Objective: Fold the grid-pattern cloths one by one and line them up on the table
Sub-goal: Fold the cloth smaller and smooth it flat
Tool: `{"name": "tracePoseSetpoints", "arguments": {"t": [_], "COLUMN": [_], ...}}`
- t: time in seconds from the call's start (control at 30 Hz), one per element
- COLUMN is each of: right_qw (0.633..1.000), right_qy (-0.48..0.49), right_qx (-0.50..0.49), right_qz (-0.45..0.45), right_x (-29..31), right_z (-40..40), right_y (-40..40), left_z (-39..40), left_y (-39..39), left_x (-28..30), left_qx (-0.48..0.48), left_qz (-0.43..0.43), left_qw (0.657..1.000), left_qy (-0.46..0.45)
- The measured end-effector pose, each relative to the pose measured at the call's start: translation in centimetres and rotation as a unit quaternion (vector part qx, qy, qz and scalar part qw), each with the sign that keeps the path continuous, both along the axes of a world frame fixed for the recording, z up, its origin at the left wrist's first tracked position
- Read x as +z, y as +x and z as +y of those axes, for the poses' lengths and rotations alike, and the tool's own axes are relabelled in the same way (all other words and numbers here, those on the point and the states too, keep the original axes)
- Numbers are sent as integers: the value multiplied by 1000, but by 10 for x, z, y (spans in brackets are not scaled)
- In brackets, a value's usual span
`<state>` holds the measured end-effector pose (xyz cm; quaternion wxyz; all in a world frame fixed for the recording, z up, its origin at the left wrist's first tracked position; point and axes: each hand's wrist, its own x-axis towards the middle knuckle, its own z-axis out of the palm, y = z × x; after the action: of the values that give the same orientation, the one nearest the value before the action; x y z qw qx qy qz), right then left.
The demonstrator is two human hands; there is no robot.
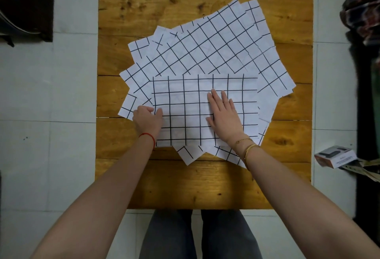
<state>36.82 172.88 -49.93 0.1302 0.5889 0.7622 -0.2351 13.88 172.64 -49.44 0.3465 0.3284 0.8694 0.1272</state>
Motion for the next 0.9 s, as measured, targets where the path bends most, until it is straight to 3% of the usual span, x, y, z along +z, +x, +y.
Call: {"name": "tracePoseSetpoints", "arguments": {"t": [0.2, 0.3, 0.53, 0.9], "right_qw": [1000, 1000, 1000, 999], "right_qy": [2, 1, -2, -7], "right_qx": [-3, -6, -6, 34], "right_qz": [4, 5, 3, 3], "right_x": [0, 1, 2, 1], "right_z": [-1, -1, -1, -10], "right_y": [-1, -1, -1, -15], "left_z": [-1, -1, 4, -7], "left_y": [3, 1, -2, -12], "left_x": [11, 15, 20, 56], "left_qx": [75, 98, 32, -84], "left_qz": [-55, -82, -130, -126], "left_qw": [995, 992, 990, 982], "left_qy": [22, -9, -52, 115]}}
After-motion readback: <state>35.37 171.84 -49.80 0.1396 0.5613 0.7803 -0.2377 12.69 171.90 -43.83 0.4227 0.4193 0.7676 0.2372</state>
